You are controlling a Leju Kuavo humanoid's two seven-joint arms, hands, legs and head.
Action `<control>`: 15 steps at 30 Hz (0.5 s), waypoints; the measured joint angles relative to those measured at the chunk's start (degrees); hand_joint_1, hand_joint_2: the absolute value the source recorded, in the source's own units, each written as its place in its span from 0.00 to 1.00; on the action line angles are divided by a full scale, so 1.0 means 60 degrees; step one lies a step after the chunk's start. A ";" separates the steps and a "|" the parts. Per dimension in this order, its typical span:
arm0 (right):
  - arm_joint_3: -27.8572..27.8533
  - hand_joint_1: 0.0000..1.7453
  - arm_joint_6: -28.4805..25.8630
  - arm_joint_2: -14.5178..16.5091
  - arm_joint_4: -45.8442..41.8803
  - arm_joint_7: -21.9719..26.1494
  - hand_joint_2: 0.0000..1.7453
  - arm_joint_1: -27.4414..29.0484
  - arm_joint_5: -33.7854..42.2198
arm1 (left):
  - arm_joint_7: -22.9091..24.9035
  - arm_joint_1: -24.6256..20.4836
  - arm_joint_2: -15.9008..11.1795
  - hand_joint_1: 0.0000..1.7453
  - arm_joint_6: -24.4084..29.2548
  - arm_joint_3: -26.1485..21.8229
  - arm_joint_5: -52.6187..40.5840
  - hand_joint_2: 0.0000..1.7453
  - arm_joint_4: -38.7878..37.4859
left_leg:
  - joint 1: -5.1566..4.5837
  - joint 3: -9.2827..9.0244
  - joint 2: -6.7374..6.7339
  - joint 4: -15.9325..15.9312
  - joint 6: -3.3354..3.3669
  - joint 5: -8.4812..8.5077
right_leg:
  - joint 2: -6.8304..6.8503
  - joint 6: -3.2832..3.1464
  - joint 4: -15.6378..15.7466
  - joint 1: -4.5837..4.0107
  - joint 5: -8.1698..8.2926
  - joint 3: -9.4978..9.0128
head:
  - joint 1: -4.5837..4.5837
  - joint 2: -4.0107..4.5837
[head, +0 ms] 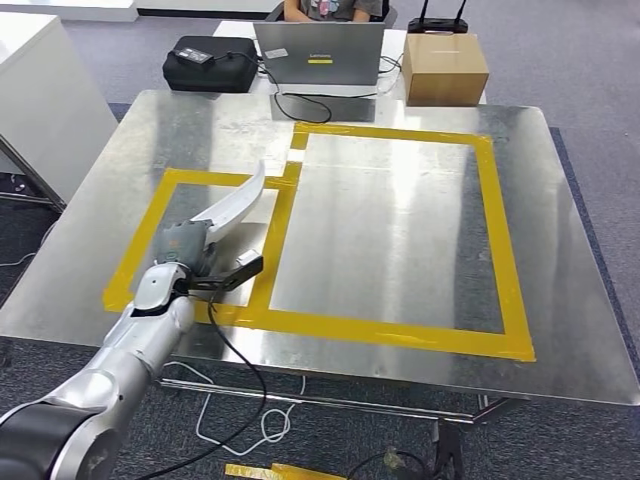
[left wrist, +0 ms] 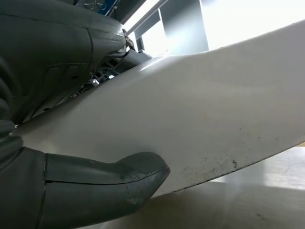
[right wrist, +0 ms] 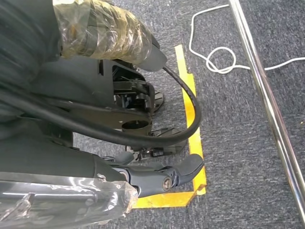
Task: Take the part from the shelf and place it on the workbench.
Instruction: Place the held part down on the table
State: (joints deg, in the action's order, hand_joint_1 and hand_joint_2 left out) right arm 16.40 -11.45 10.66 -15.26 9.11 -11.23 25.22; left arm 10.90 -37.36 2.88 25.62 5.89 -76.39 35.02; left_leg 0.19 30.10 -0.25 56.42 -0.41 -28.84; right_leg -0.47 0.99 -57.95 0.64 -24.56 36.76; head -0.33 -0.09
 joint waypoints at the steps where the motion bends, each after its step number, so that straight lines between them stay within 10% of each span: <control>1: -0.0017 0.00 0.0000 0.0003 0.0000 0.0000 1.00 0.0000 -0.0002 | 0.0014 -0.0008 -0.0028 1.00 -0.0001 -0.0027 -0.0022 1.00 -0.0016 | -0.0003 0.0000 0.0000 0.0001 0.0001 -0.0001 | 0.0000 0.0001 0.0000 0.0003 0.0000 0.0000 | 0.0000 0.0000; 2: -0.0033 0.00 0.0000 0.0007 0.0000 0.0000 1.00 0.0000 -0.0007 | 0.0038 -0.0014 -0.0051 1.00 -0.0004 -0.0051 -0.0050 1.00 -0.0033 | -0.0006 -0.0001 0.0000 0.0001 0.0002 -0.0001 | 0.0000 0.0001 0.0001 0.0006 0.0001 -0.0001 | 0.0000 0.0000; 6: -0.0088 0.00 0.0003 0.0027 0.0000 0.0005 0.00 0.0010 -0.0068 | 0.0090 -0.0017 -0.0123 0.00 -0.0050 -0.0124 -0.0119 1.00 -0.0096 | -0.0009 -0.0003 -0.0002 0.0003 0.0009 -0.0006 | -0.0003 0.0011 0.0002 0.0010 0.0007 -0.0001 | 0.0000 0.0000; 10: -0.0153 0.00 0.0007 0.0035 0.0000 0.0042 0.00 0.0033 -0.0127 | -0.0168 -0.0003 -0.0137 0.00 -0.0098 -0.0183 -0.0028 1.00 -0.0138 | -0.0009 -0.0004 0.0001 0.0004 0.0010 -0.0005 | 0.0002 0.0012 0.0002 0.0010 0.0008 -0.0001 | -0.0001 0.0000; 14: -0.0214 0.00 0.0010 0.0045 0.0000 0.0051 0.00 0.0044 -0.0157 | -0.0316 0.0000 -0.0131 0.00 -0.0082 -0.0223 0.0059 0.00 -0.0139 | -0.0009 -0.0004 0.0001 0.0004 0.0010 -0.0005 | 0.0002 0.0012 0.0002 0.0009 0.0008 -0.0001 | 0.0000 0.0000; 15: -0.0235 0.00 0.0009 0.0046 0.0000 0.0054 0.00 0.0046 -0.0165 | -0.0411 0.0006 -0.0116 0.00 -0.0067 -0.0240 0.0123 0.00 -0.0138 | -0.0009 -0.0005 0.0001 0.0004 0.0010 -0.0005 | 0.0001 0.0012 0.0002 0.0009 0.0008 -0.0001 | 0.0000 0.0000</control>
State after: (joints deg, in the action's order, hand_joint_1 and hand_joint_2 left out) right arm 14.99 -11.40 10.93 -15.26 9.44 -10.96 24.23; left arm 8.43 -37.32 2.18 25.22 4.45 -75.66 34.19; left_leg 0.13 30.07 -0.24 56.44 -0.35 -28.87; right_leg -0.46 1.06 -57.94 0.70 -24.51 36.75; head -0.33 -0.09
